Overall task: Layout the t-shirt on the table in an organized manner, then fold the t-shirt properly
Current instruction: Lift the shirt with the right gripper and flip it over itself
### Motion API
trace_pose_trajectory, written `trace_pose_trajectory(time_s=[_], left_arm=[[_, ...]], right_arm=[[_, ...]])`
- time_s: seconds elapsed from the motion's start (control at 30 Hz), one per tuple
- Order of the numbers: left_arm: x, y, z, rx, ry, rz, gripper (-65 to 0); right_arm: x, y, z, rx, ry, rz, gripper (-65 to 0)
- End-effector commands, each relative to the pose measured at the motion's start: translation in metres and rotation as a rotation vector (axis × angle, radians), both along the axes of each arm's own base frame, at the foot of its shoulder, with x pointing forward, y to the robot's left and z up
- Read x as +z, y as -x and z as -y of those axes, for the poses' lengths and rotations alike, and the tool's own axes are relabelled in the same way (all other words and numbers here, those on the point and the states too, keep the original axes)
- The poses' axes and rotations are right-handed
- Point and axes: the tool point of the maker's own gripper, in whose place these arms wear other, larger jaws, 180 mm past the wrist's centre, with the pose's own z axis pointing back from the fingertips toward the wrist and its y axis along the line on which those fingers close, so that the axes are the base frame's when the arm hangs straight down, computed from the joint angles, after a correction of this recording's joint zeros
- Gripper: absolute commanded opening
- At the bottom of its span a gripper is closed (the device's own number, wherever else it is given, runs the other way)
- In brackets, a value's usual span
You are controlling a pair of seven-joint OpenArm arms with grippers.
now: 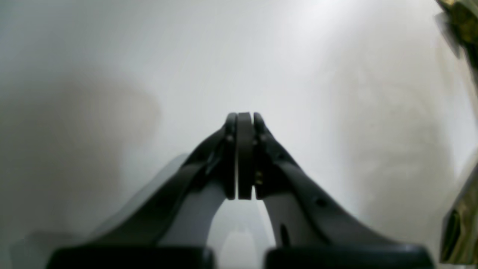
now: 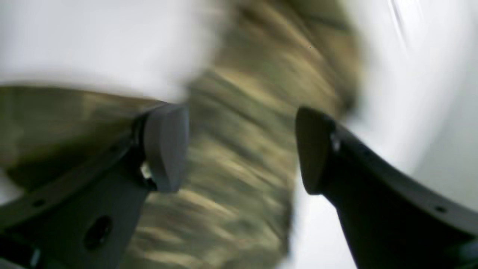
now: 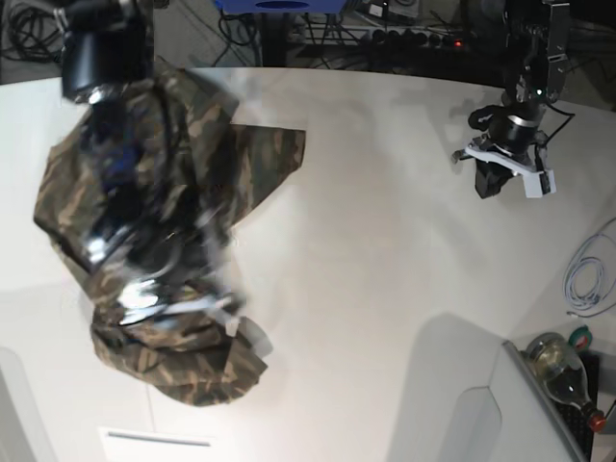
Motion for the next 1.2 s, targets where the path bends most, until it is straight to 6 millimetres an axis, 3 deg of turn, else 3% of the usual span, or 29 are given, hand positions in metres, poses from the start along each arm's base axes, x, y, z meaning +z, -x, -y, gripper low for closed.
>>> trace_pose_trajectory(time_s=[0.0,0.1,0.2,0.37,0.6,0.73,0.9,1.03,1.1,1.17], left_arm=[[0.016,-0.012,-0.003,-0.004,-0.009,0.061,-65.0],[0.017,-0.013,-0.003,-0.006,-0.010,0.064,-65.0],[0.016,-0.012,-0.003,-0.007,-0.013,0.061,-65.0],[0.012,-0.005,-0.006,-0.001,-0.015,0.045,-65.0],[0.010,-0.001,-0.007,0.000,-0.019,0.035,-65.0],[0.011,-0.003,-0.007,-0.001,-0.018,0.039,-65.0],[0.010,-0.003,-0.004,-0.007,-0.016,0.038,-65.0],[0.010,-0.001,-0.007,-0.001,-0.018,0.034,-65.0],[0.009,0.000,-0.007,0.000,-0.019,0.033,-65.0],[0.009,0.000,-0.007,0.000,-0.019,0.033,-65.0]], right_arm=[[0.008,-0.005,-0.002,0.018,0.029,0.036,-22.5],[-0.034,0.020,-0.043,0.116,-0.006,-0.081,-22.5],[-0.056,0.020,-0.052,0.083,-0.079,-0.147,-22.5],[-0.084,0.006,-0.029,-0.013,-0.104,-0.243,-22.5],[-0.086,-0.009,0.007,-0.143,-0.135,-0.254,-22.5],[-0.101,-0.012,0.018,-0.200,-0.165,-0.317,-22.5],[-0.107,-0.007,0.018,-0.212,-0.172,-0.341,-22.5],[-0.120,0.011,0.008,-0.207,-0.182,-0.383,-22.8],[-0.127,0.020,0.007,-0.208,-0.186,-0.407,-28.8],[-0.129,0.026,0.003,-0.206,-0.190,-0.414,-45.3]])
